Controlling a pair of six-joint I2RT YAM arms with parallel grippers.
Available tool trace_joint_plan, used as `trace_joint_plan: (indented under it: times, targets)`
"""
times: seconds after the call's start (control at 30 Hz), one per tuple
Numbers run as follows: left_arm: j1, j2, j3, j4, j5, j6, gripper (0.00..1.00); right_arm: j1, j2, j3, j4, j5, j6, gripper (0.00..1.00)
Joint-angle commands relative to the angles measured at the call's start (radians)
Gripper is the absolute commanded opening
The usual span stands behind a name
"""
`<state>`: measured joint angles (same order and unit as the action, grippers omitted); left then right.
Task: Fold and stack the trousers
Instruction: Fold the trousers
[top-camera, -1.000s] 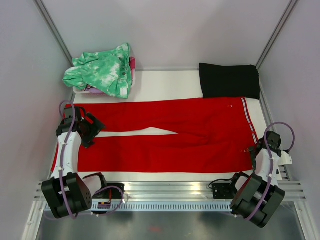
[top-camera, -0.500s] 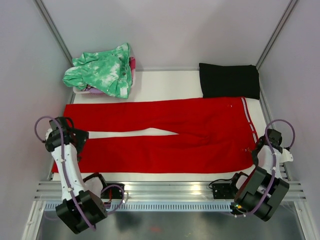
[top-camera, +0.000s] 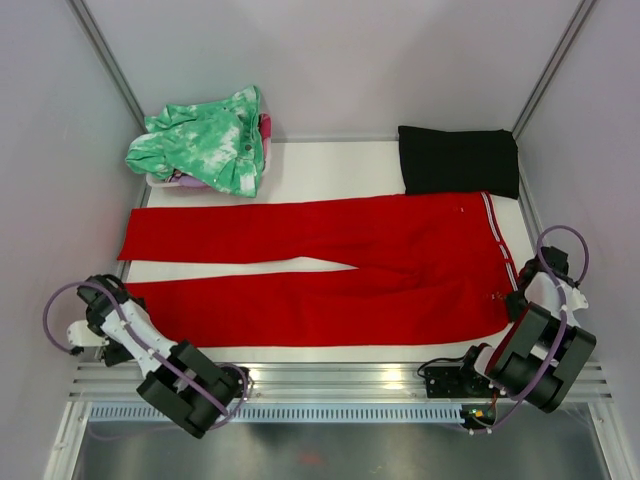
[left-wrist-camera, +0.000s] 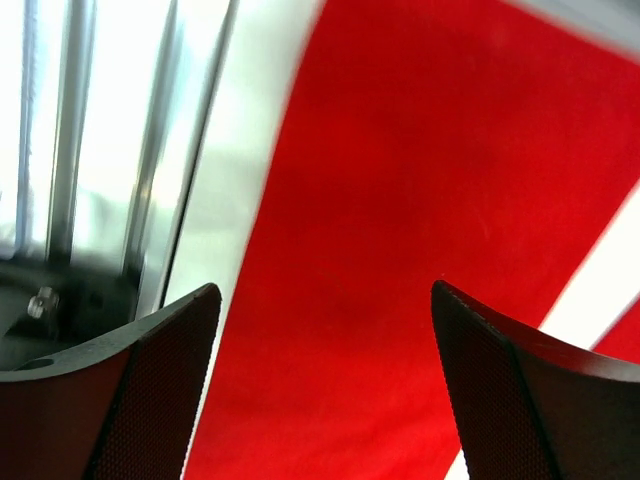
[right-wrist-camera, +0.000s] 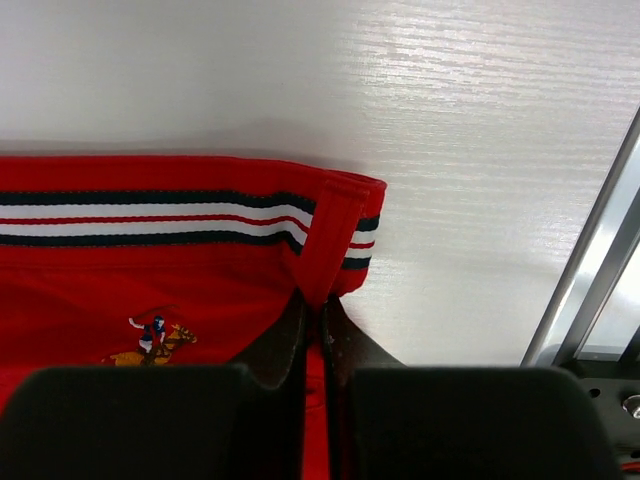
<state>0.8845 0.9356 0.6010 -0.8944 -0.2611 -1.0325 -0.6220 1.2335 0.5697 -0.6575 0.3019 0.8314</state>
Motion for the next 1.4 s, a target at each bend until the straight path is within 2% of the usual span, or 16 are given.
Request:
trace_joint_plan:
  times: [0.0, 0.2, 0.37, 0.67, 0.77, 0.8, 0.87, 0.9, 0.97, 1.1, 1.13, 1.27, 1.37]
  targets:
    - [0.1, 0.021, -0.046, 0.242, 0.025, 0.052, 0.88, -0.001, 0.099, -0.033, 0.079, -0.099, -0.005, 0.0]
    - [0.182, 0.108, -0.047, 0.322, 0.033, 0.173, 0.82, -0.001, 0.092, -0.024, 0.079, -0.084, -0.002, 0.0]
    - [0.189, 0.149, -0.118, 0.382, 0.069, 0.177, 0.82, 0.001, 0.06, -0.027, 0.072, -0.086, 0.009, 0.0]
    - [0.189, 0.221, -0.152, 0.434, 0.08, 0.16, 0.8, -0.001, 0.037, -0.03, 0.068, -0.089, 0.014, 0.0]
    - [0.189, 0.232, -0.152, 0.443, 0.08, 0.167, 0.53, -0.001, 0.037, -0.03, 0.071, -0.09, 0.014, 0.0]
    - [0.189, 0.238, -0.152, 0.445, 0.088, 0.169, 0.36, 0.001, 0.035, -0.027, 0.07, -0.092, 0.012, 0.0]
    - [0.189, 0.247, -0.147, 0.442, 0.088, 0.169, 0.17, 0.001, 0.035, -0.024, 0.07, -0.092, 0.014, 0.0]
    - [0.189, 0.255, -0.144, 0.434, 0.083, 0.166, 0.02, -0.001, 0.034, -0.024, 0.07, -0.093, 0.014, 0.0]
    - [0.189, 0.256, -0.127, 0.408, 0.08, 0.173, 0.02, -0.001, 0.031, -0.019, 0.075, -0.102, 0.009, 0.0]
    - [0.189, 0.165, -0.069, 0.341, 0.095, 0.212, 0.02, -0.001, 0.003, 0.015, 0.059, -0.115, -0.018, 0.0]
    - [0.179, 0.152, -0.017, 0.316, 0.095, 0.236, 0.02, -0.002, -0.015, 0.025, 0.05, -0.112, -0.026, 0.0]
    - [0.07, 0.213, 0.124, 0.207, 0.05, 0.241, 0.02, -0.002, -0.037, 0.102, 0.018, -0.13, -0.047, 0.0]
    - [-0.03, 0.226, 0.248, 0.144, -0.064, 0.22, 0.02, -0.001, -0.049, 0.166, 0.018, -0.165, -0.058, 0.0]
